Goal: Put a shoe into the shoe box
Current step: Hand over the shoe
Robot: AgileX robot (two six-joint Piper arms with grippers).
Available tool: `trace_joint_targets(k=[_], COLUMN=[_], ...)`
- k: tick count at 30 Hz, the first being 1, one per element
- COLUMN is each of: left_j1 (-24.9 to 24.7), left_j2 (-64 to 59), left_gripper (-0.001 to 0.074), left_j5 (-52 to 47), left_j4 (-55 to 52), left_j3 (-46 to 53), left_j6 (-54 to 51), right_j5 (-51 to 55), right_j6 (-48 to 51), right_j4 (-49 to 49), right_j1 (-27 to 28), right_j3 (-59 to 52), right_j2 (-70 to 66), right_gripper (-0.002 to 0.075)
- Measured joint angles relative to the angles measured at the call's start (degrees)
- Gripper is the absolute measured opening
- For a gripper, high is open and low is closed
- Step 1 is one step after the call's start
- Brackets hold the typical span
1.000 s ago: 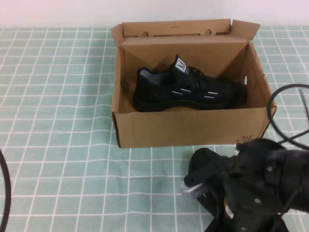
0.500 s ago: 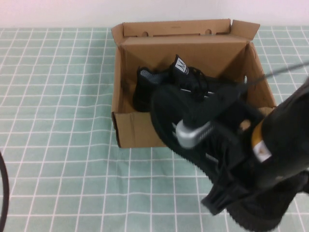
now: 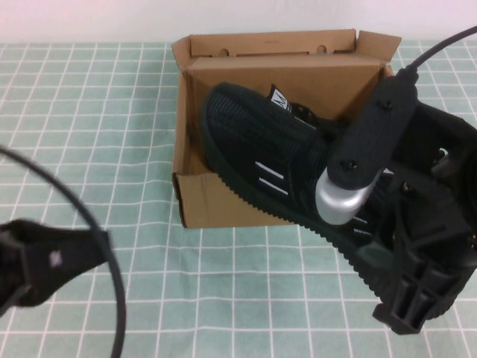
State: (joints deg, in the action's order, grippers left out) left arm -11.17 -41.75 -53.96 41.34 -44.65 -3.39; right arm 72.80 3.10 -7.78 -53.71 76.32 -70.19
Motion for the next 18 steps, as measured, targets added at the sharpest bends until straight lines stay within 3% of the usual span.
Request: trace_joint_targets(k=[7, 13, 15, 18], left_j1=[0.0, 0.0, 0.0, 0.0], left_j2=[-6.6, -11.9, -13.7, -16.6], left_gripper=[-0.0003, 0.0001, 0.0036, 0.0186], left_j5=[2.6, 6.4, 6.4, 5.8], left_j4=[19.2, 24.3, 25.2, 25.6], left_j3=[0.0, 0.0, 0.0, -0.3], left_j6=[-8.3, -14.7, -16.6, -17.9], right_j5=[0.0, 0.0, 0.0, 0.0], right_j6=[0.3, 0.3, 0.3, 0.3], right_j4=[0.0, 0.1, 0.1, 0.1], right_j1=[0.0, 0.0, 0.0, 0.0], right_j3=[0.0, 0.0, 0.0, 0.0], right_j2=[0.1, 0.1, 0.1, 0.1], right_gripper=[0.0002, 0.0002, 0.0002, 0.0002])
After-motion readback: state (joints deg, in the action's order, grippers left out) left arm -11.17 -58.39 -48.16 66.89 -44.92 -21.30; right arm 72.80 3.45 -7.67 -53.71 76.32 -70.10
